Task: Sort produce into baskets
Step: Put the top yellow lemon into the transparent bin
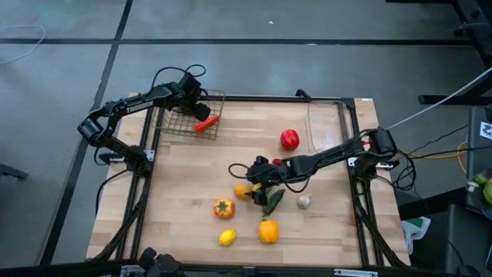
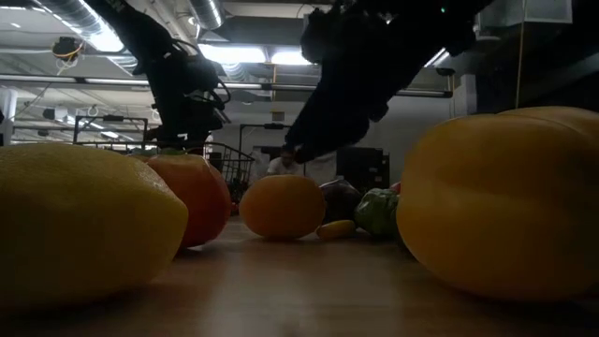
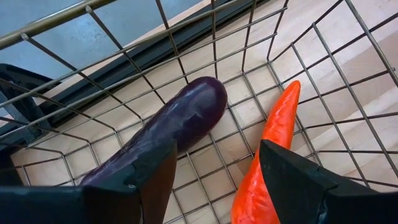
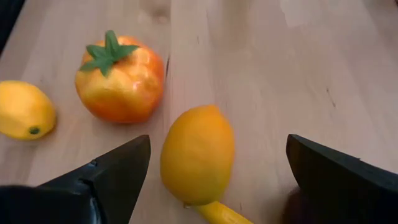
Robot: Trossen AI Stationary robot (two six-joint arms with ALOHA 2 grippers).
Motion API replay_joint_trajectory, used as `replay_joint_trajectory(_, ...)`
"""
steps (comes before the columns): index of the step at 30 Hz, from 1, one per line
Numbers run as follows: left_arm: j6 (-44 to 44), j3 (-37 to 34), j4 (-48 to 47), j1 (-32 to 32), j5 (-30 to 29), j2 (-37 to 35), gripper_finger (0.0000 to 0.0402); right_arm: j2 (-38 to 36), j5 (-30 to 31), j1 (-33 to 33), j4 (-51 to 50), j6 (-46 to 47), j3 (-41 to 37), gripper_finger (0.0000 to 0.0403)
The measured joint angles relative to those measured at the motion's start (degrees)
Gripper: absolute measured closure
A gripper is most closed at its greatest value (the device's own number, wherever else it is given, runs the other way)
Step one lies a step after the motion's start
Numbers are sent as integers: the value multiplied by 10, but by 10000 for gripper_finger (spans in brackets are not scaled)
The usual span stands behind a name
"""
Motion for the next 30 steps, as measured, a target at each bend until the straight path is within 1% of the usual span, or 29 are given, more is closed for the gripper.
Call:
replay_joint_trajectory(4, -1, 0, 0, 0, 0, 0, 176, 17, -5, 0, 11, 0, 0, 29)
replay_joint_trajectory(8, -1, 0, 0, 0, 0, 0, 176, 30, -25, 0, 38, 0, 0, 29)
replay_joint_trajectory(14, -1, 0, 0, 0, 0, 0, 176, 53, -25, 0, 46, 0, 0, 29)
replay_joint_trajectory(24, 1, 0, 2, 0, 0, 0, 176, 71, -25, 0, 46, -1, 0, 29)
replay_joint_trajectory(28, 1, 0, 2, 0, 0, 0, 176, 93, -26, 0, 54, 0, 0, 29)
replay_joint_trajectory(30, 1, 0, 2, 0, 0, 0, 176, 102, -36, 0, 60, 0, -1, 30)
